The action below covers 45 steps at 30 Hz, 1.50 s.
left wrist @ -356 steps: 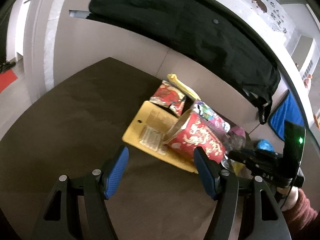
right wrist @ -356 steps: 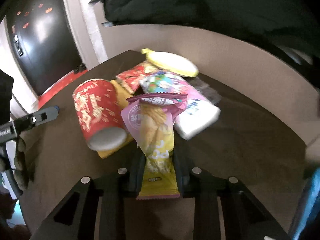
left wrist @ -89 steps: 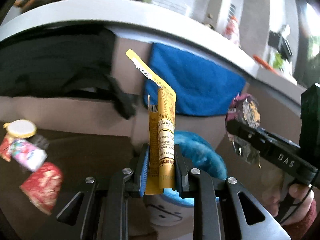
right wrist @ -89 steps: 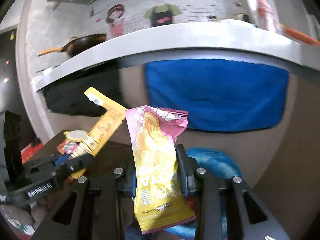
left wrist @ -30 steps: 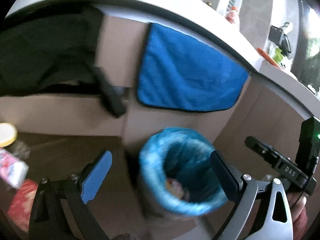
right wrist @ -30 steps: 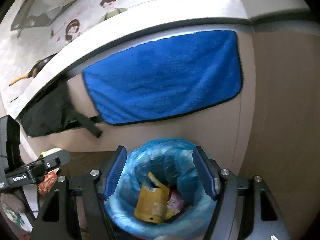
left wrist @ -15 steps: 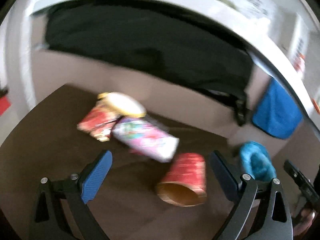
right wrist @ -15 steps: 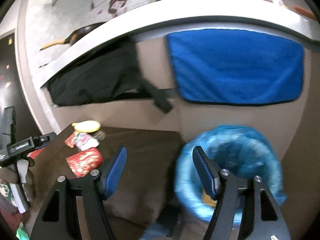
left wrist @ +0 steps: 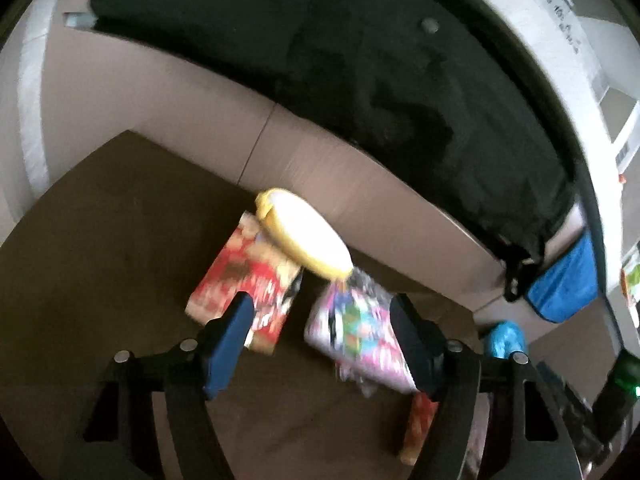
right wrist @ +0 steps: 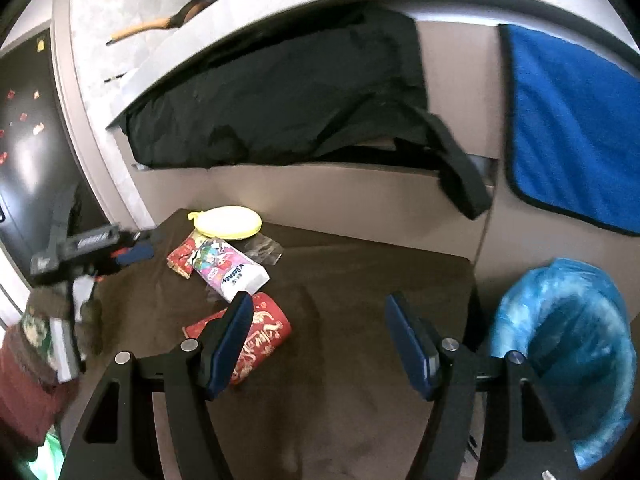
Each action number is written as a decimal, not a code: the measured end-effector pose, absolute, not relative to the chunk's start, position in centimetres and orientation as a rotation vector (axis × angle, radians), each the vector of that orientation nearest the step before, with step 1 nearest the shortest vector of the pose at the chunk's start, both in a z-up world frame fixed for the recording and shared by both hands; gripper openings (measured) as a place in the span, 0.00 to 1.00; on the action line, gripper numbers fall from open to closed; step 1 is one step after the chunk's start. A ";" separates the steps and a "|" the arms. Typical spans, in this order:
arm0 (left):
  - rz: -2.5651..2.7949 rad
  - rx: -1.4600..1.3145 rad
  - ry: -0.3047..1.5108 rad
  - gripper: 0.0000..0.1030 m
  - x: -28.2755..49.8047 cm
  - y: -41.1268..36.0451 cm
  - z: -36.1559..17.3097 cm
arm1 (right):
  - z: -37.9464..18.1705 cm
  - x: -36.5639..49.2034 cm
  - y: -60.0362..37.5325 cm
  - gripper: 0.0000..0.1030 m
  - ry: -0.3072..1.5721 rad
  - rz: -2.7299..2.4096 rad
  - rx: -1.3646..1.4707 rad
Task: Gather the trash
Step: 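Return to the table and grasp the yellow sponge with the left tool, then grasp the plastic bag with red tape roll using the right tool while the left holds the sponge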
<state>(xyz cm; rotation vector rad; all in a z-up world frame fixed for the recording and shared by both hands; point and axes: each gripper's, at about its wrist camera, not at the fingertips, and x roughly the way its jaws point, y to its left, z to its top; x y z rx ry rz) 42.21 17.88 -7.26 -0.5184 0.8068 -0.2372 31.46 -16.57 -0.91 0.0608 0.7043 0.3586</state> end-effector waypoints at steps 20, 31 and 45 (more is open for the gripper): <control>-0.192 -0.507 0.849 0.17 41.8 19.6 -9.1 | -3.0 36.6 -12.6 0.64 0.792 0.466 -0.063; -0.177 -0.483 0.852 0.17 32.3 22.6 -9.6 | -5.4 46.8 -4.4 0.64 0.939 0.624 -0.148; -0.192 -0.539 0.813 0.17 31.4 24.0 -9.7 | -6.8 41.3 0.5 0.56 1.120 0.894 -0.341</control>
